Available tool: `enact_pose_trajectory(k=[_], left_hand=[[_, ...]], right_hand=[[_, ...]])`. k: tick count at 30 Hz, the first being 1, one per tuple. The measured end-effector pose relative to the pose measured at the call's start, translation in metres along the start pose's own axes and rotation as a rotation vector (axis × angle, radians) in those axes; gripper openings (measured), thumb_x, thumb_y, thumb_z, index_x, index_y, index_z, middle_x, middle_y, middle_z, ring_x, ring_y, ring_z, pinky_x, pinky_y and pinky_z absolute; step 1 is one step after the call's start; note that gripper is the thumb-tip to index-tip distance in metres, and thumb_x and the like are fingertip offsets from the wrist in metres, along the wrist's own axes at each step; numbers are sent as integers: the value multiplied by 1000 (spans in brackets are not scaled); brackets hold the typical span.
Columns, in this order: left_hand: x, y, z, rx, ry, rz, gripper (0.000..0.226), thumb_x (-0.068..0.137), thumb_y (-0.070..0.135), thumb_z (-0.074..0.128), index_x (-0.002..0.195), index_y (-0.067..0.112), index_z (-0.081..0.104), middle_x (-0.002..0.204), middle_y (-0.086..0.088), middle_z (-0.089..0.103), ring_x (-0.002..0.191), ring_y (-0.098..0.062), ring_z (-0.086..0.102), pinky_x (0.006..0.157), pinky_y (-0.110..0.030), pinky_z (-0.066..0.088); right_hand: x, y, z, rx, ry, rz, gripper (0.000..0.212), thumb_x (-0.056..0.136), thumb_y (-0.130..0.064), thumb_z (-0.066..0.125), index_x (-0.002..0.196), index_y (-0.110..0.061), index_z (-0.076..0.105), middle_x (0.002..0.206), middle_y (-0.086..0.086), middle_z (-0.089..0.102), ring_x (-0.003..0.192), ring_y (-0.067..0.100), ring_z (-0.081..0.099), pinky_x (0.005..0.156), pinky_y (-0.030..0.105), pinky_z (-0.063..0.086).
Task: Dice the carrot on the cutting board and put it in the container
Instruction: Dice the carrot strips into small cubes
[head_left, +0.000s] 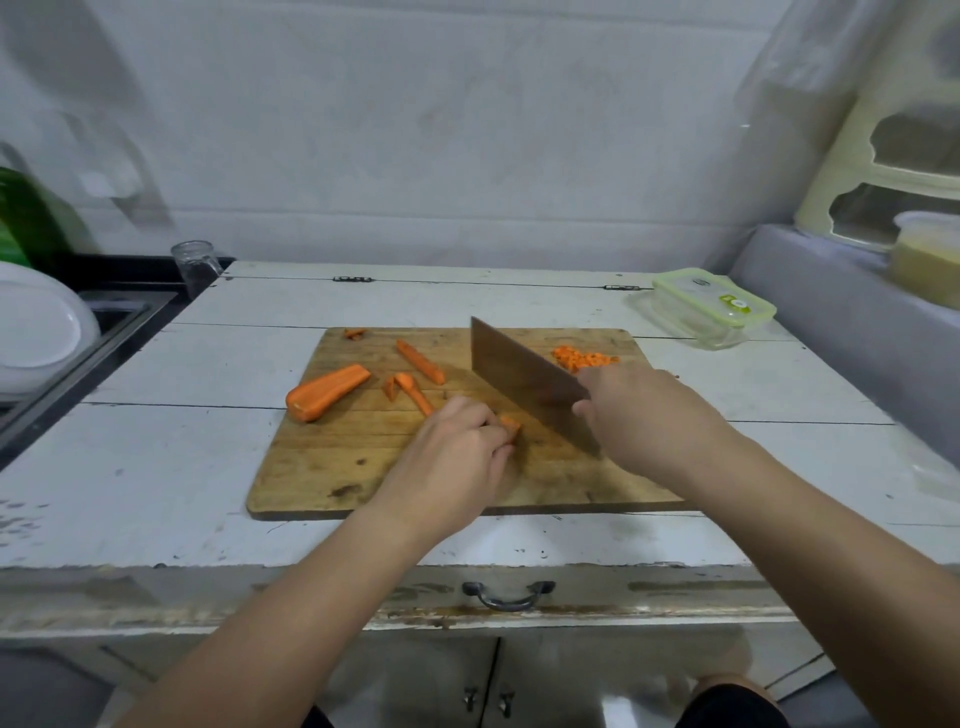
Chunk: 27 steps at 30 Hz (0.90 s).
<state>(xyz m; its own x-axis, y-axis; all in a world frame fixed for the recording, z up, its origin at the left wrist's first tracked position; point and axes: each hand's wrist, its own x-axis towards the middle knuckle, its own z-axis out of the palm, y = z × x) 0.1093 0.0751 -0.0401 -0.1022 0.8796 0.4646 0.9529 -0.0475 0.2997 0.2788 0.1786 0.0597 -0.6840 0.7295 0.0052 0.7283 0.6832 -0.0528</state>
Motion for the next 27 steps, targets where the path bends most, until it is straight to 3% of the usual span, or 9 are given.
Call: enact_pose_trajectory(k=[3,6,9,13,18,22,27], left_hand=[[1,3,1,-9,21,-29,26,100,21,62,121,12,75,107,0,70,104,-16,53,88,-33,52],[3,6,2,11,32,-51,19,99,20,63,109,14,78,98,0,70,97,-18,54,82,-33,53],[2,6,2,14,36,-35,13,99,20,64,98,15,76,93,2,69,93,-16,56,80,-37,54],[6,-6,-1,10,-31,4,12,96,13,69,101,13,80,102,0,75,100,-18,64,86,-38,56],[18,-19,3,48,-85,108,37,74,-8,83,102,16,82,100,0,77,95,-19,71,88,-29,58],[26,-10,8,42,-55,127,32,84,-5,75,109,15,80,105,-2,76,100,-21,68,86,-38,60],[23,-8,12,28,-27,119,29,88,-1,75,114,13,78,111,-1,74,102,-19,67,88,-32,59]], right_hand=[[-8,18,-4,65,11,89,16,103,-31,47,91,-24,53,78,-4,46,80,28,51,65,36,40],[-19,23,-7,125,9,75,25,100,-31,47,76,-26,44,79,-3,55,78,25,56,57,34,33],[-25,20,-10,135,-14,44,21,98,-30,46,77,-27,47,83,-3,61,80,23,58,60,35,38],[-25,18,-13,125,-47,48,20,97,-28,45,78,-26,47,81,-2,58,75,19,55,58,34,39],[-21,22,-10,137,-53,83,24,99,-27,46,75,-28,43,79,-3,56,74,20,54,61,34,42],[-19,26,-11,134,-39,89,26,99,-27,45,74,-29,41,76,-6,53,72,19,52,58,33,36],[-26,28,-18,98,-25,72,27,100,-27,44,74,-27,41,76,-6,51,67,10,46,53,28,29]])
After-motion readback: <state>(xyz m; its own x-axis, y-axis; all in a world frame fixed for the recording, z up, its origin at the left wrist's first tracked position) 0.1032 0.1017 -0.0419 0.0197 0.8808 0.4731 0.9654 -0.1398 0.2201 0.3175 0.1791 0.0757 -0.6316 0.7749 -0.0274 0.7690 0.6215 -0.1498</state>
